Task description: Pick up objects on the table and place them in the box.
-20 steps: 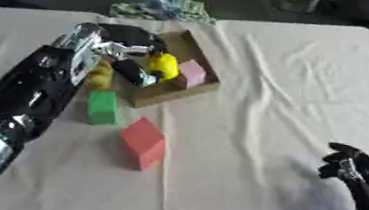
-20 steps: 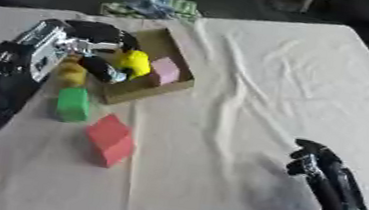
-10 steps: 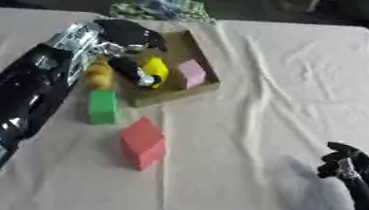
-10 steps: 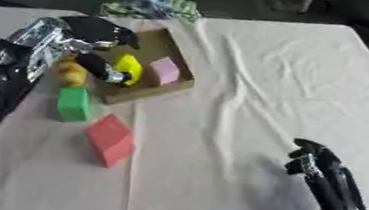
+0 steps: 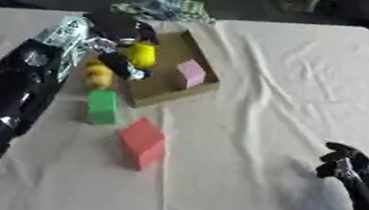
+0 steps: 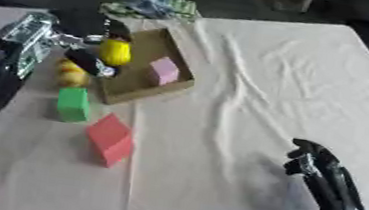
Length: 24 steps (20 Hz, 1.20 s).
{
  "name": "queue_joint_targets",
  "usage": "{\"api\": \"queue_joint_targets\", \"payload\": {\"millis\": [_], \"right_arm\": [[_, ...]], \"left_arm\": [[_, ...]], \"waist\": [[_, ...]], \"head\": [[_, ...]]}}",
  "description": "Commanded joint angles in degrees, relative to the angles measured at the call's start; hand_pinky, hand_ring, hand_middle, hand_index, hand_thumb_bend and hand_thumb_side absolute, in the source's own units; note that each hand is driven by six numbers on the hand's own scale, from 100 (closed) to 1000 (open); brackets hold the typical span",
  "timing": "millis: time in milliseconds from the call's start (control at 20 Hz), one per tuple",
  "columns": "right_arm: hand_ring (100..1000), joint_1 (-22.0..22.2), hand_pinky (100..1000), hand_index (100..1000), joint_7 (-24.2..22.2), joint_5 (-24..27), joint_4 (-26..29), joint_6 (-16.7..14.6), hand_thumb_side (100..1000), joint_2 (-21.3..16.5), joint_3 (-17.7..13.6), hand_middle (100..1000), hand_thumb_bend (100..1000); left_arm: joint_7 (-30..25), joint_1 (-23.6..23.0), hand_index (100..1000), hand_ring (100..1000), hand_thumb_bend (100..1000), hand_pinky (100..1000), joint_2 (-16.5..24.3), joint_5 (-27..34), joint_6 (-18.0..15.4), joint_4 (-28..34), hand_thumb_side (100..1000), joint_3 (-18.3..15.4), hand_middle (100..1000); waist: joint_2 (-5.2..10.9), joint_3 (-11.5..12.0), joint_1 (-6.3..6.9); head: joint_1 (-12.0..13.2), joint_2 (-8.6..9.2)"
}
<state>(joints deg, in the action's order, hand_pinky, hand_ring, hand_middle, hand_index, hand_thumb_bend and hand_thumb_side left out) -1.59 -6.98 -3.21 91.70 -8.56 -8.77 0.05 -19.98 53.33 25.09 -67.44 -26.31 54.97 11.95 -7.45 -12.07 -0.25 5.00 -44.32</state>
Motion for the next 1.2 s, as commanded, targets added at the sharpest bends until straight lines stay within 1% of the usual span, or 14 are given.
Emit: {"api": "queue_joint_targets", "payload": {"millis": [50,100,200,300,400,450,500,600,650,750,1000,1050,1150,1200], "right_arm": [[521,-0.29,516,744,0.29,-0.34,0.39,-0.08,645,-1.00,-0.44,538,100],[521,-0.27,516,744,0.30,-0.39,0.40,-0.08,645,-1.07,-0.46,538,100],[521,-0.21,516,744,0.36,-0.46,0.41,-0.07,644,-1.17,-0.52,538,100],[520,-0.15,516,744,0.41,-0.49,0.39,-0.06,644,-1.20,-0.54,538,100],[520,-0.07,516,744,0.37,-0.48,0.36,-0.08,645,-1.17,-0.48,538,100],[520,-0.02,516,744,0.36,-0.46,0.33,-0.08,645,-1.14,-0.47,538,100],[520,0.05,516,744,0.36,-0.44,0.29,-0.08,648,-1.12,-0.46,538,100],[520,0.20,516,744,0.38,-0.39,0.21,-0.09,651,-1.07,-0.46,538,100],[520,0.25,516,744,0.38,-0.36,0.18,-0.10,652,-1.05,-0.46,538,100],[520,0.30,516,745,0.35,-0.30,0.15,-0.11,654,-0.99,-0.41,538,100],[520,0.26,516,745,0.24,-0.25,0.12,-0.14,654,-0.91,-0.37,538,100],[520,0.24,517,745,0.22,-0.25,0.12,-0.14,654,-0.89,-0.36,538,100],[520,0.19,517,745,0.17,-0.24,0.12,-0.15,654,-0.86,-0.35,538,100],[520,0.17,517,745,0.16,-0.24,0.12,-0.15,655,-0.85,-0.36,538,100]], "left_arm": [[-4.79,1.73,923,824,235,864,5.68,5.80,0.49,2.30,460,-1.76,857],[-6.67,1.61,915,813,248,852,6.91,7.08,0.71,2.09,387,-2.01,846],[-9.81,1.13,910,794,238,835,8.43,8.50,1.02,1.12,408,-2.31,829],[-12.46,0.33,908,788,217,828,8.72,8.70,1.59,-1.19,487,-2.77,824],[-13.85,-0.41,912,786,197,825,7.98,8.24,2.21,-3.93,680,-3.27,828],[-14.13,-0.62,912,787,198,825,7.48,7.89,2.33,-5.28,690,-3.43,829],[-14.19,-0.86,916,796,229,831,6.94,7.28,2.46,-6.53,768,-3.51,843],[-13.65,-1.25,920,797,229,832,5.77,5.46,2.81,-8.78,835,-3.79,849],[-13.12,-1.40,920,796,224,832,5.23,4.62,3.06,-9.67,836,-4.02,848],[-11.52,-1.72,920,795,203,832,4.18,3.48,3.38,-11.03,819,-4.50,847],[-8.95,-2.04,918,793,230,829,2.63,0.91,3.25,-12.63,784,-4.35,845],[-8.76,-2.16,914,787,198,824,2.36,0.67,3.03,-12.84,776,-4.26,839],[-8.52,-2.30,830,711,160,768,2.00,0.51,2.20,-12.94,515,-3.86,755],[-8.40,-2.33,763,622,153,711,1.93,0.52,1.77,-12.83,319,-3.67,653]], "waist": [[1.64,0.27,0.08],[1.63,0.40,0.17],[1.62,0.56,0.26],[1.62,0.64,0.18],[1.62,0.63,-0.02],[1.62,0.62,-0.12],[1.61,0.60,-0.24],[1.59,0.58,-0.47],[1.58,0.58,-0.55],[1.56,0.56,-0.68],[1.53,0.47,-0.76],[1.53,0.45,-0.76],[1.51,0.38,-0.75],[1.51,0.35,-0.75]], "head": [[-0.48,0.20],[-0.62,0.20],[-0.77,0.20],[-0.95,0.20],[-1.02,0.20],[-1.01,0.20],[-1.02,0.20],[-1.01,0.20],[-0.98,0.20],[-0.99,0.20],[-0.93,0.20],[-0.93,0.20],[-1.03,0.20],[-1.04,0.20]]}}
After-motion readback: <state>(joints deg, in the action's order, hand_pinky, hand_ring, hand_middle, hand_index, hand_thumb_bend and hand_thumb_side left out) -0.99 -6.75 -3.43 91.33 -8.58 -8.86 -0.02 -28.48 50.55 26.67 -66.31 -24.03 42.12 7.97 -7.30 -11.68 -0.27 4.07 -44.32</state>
